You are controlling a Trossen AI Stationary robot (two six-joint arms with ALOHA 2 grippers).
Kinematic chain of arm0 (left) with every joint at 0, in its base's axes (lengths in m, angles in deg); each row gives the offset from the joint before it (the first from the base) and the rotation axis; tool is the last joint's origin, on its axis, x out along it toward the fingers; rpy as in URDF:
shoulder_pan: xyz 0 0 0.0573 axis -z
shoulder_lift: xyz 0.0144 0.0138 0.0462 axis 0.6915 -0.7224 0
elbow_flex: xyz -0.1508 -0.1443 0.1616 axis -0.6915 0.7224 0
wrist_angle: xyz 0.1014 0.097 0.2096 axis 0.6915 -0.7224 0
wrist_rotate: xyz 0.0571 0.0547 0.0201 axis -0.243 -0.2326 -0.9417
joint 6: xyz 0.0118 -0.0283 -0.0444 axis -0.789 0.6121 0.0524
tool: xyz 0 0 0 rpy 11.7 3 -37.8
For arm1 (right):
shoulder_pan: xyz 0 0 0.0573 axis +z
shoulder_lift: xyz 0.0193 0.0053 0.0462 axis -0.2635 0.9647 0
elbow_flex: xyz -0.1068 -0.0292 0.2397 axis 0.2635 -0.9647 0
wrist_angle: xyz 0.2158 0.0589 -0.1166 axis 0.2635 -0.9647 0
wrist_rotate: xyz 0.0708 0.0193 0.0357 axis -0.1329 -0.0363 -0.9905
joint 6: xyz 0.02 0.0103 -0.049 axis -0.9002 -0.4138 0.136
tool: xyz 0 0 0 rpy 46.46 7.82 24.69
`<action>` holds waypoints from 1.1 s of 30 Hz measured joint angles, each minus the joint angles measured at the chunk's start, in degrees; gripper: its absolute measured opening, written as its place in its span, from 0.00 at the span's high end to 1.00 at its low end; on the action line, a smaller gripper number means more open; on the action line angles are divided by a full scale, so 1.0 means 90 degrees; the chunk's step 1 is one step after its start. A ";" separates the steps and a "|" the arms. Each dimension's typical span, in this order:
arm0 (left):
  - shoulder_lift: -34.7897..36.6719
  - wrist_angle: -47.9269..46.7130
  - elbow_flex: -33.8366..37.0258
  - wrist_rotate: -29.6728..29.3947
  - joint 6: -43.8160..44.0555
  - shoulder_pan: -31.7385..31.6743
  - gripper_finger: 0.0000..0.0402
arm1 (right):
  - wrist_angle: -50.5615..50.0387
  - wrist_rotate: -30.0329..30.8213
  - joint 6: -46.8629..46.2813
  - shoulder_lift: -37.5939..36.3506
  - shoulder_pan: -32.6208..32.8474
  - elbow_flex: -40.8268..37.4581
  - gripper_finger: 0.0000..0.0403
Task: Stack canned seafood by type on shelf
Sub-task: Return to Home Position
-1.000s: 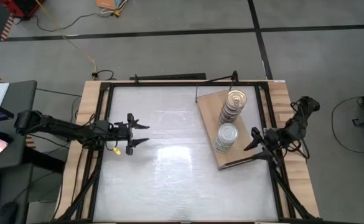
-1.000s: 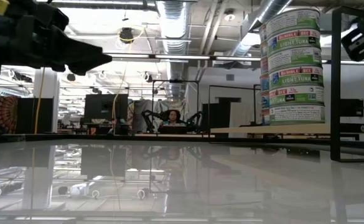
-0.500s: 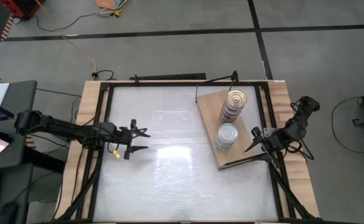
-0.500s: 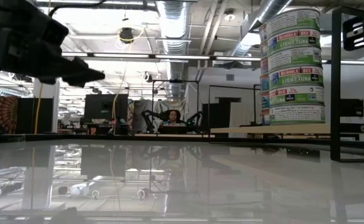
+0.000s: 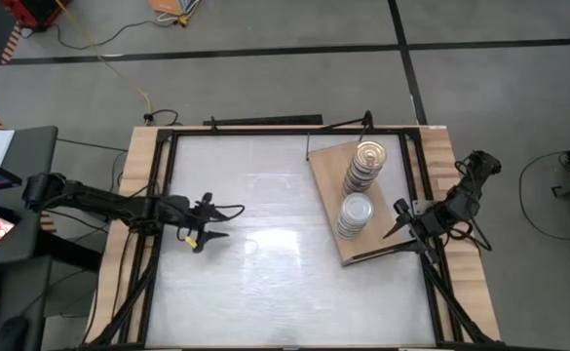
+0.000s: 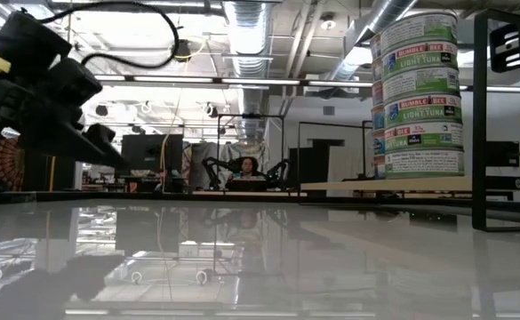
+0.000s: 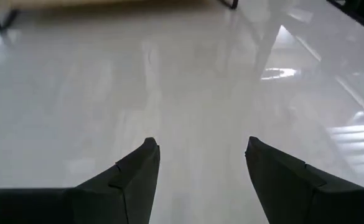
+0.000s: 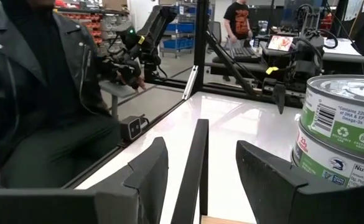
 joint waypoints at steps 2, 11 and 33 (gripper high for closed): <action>0.0002 -0.0183 0.0000 -0.0002 0.0275 -0.0001 0.43 | -0.0010 0.0000 0.0000 0.0000 0.0001 0.0000 0.47; 0.0002 -0.0668 0.0000 -0.0017 0.0114 0.0000 0.43 | -0.0103 -0.0002 0.0000 0.0000 0.0001 0.0000 0.47; 0.1555 -0.1850 0.0000 -0.0032 0.0016 0.0058 0.43 | -0.0131 -0.0010 -0.0001 0.0000 -0.0002 0.0000 0.47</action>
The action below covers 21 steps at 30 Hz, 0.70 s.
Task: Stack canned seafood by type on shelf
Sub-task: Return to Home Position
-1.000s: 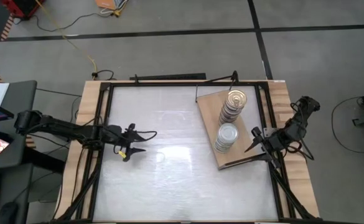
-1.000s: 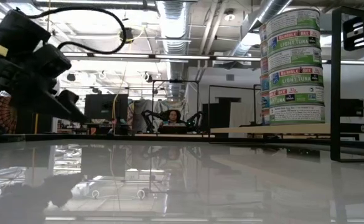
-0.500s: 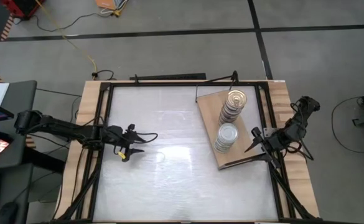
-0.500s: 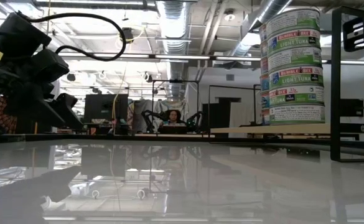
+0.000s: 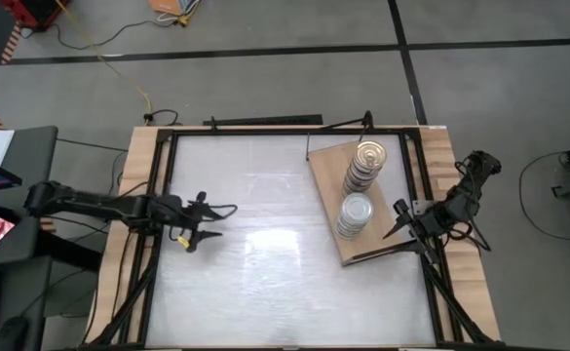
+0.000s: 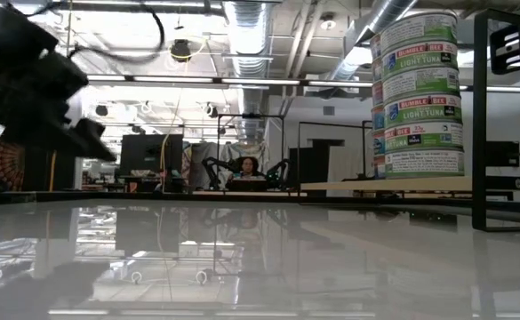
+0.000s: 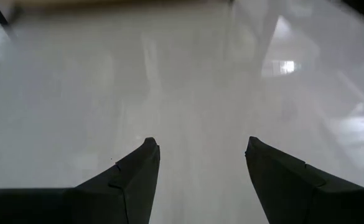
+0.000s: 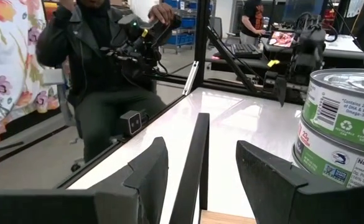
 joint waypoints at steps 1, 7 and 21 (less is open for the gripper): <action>0.0263 -0.0103 0.0000 -0.0019 -0.0001 0.0000 0.43 | 0.0003 0.0000 -0.0001 0.0000 0.0000 0.0000 0.47; 0.1558 -0.0236 0.0000 -0.0136 -0.0001 0.0000 0.43 | -0.0023 0.0000 -0.0001 0.0002 0.0000 0.0000 0.47; 0.2253 -0.0142 0.0000 -0.0194 0.0000 0.0000 0.43 | -0.0047 0.0000 -0.0001 0.0000 0.0000 -0.0002 0.47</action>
